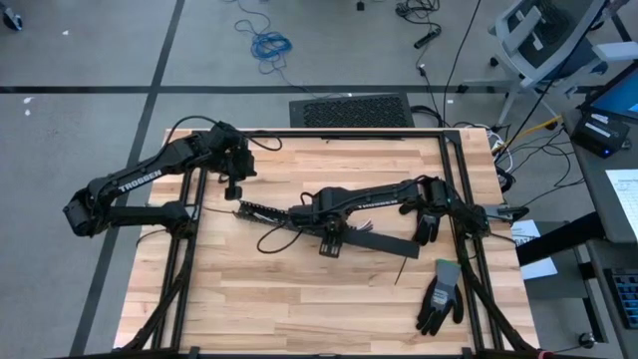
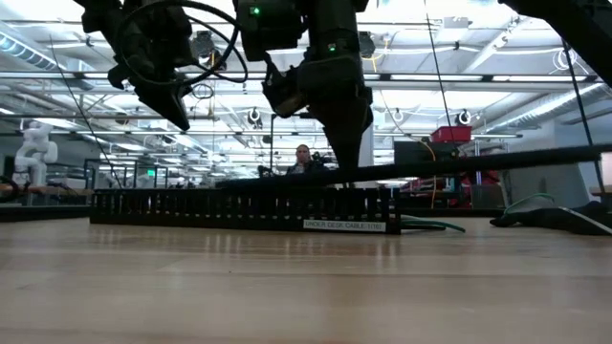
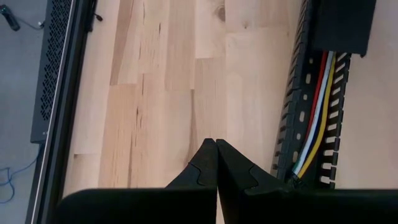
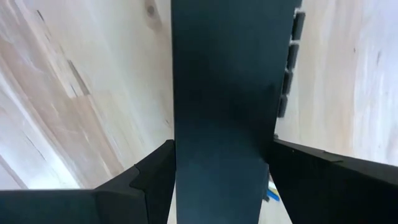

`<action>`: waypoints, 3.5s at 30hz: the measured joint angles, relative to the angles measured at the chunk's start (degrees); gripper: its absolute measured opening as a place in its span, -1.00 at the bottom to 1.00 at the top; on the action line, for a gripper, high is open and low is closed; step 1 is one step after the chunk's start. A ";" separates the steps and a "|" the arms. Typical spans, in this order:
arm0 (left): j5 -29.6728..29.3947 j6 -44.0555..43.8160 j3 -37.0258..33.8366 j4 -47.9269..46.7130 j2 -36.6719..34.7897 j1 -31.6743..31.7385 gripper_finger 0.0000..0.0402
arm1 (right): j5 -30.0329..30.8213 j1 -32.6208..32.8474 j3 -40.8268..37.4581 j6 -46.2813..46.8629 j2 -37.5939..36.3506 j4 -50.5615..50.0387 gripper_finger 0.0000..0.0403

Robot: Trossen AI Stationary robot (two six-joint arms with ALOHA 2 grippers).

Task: Ziptie cables
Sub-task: Close the black cable duct cover

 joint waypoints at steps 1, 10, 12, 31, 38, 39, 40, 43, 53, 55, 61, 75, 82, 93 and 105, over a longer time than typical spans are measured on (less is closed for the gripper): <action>-0.02 0.00 0.00 0.00 0.00 0.02 -1.00 | 0.14 0.00 0.01 -0.01 -0.09 -0.02 0.02; -0.02 0.04 0.00 0.02 0.00 0.00 -1.00 | 2.20 -0.22 0.02 -0.42 -0.14 -0.41 0.02; -0.02 0.07 0.00 0.02 0.00 0.00 -1.00 | 3.31 -0.31 0.02 -0.44 -0.14 -0.32 0.02; -0.06 0.07 0.04 0.04 0.00 0.00 -1.00 | -0.69 -0.90 -0.19 -0.55 -0.17 0.39 0.02; -0.62 1.46 0.04 0.02 0.00 0.02 -1.00 | -0.44 -0.96 -0.28 -0.26 -0.19 0.36 0.02; -0.80 1.46 0.04 -0.02 0.00 0.00 -1.00 | -0.42 -1.03 -0.28 -0.24 -0.19 0.36 0.02; -1.01 1.48 0.04 -0.03 0.00 0.01 -1.00 | -0.40 -1.07 -0.28 -0.20 -0.19 0.40 0.02; -1.09 1.51 0.04 -0.01 0.00 0.02 -1.00 | 0.03 -1.11 -0.31 -0.09 -0.19 0.48 0.02; -1.11 1.51 0.04 0.05 0.00 0.02 -1.00 | 1.54 -0.37 -0.39 3.37 -1.51 -0.65 0.02; -1.11 1.61 0.04 0.07 -0.01 0.00 -1.00 | 1.51 -0.37 -0.37 3.97 -2.20 -0.64 0.02; -1.14 2.71 0.04 -0.11 -0.02 0.00 -1.00 | 1.25 -0.36 -0.37 3.09 -2.35 -1.43 0.02; -1.13 2.86 0.04 -0.04 -0.02 0.02 -1.00 | 1.11 -0.81 -4.20 1.94 -2.32 -0.43 0.02; -1.14 2.84 0.04 -0.05 -0.02 0.01 -1.00 | -0.18 -0.86 -4.22 2.44 -2.85 1.33 0.02; -1.11 2.82 0.04 -0.02 -0.02 0.00 -1.00 | -0.38 -0.80 -5.40 2.56 -5.26 3.08 0.02; -1.11 2.70 0.04 -0.02 -0.02 0.02 -1.00 | -1.65 -0.31 -8.99 1.29 -5.15 6.01 0.02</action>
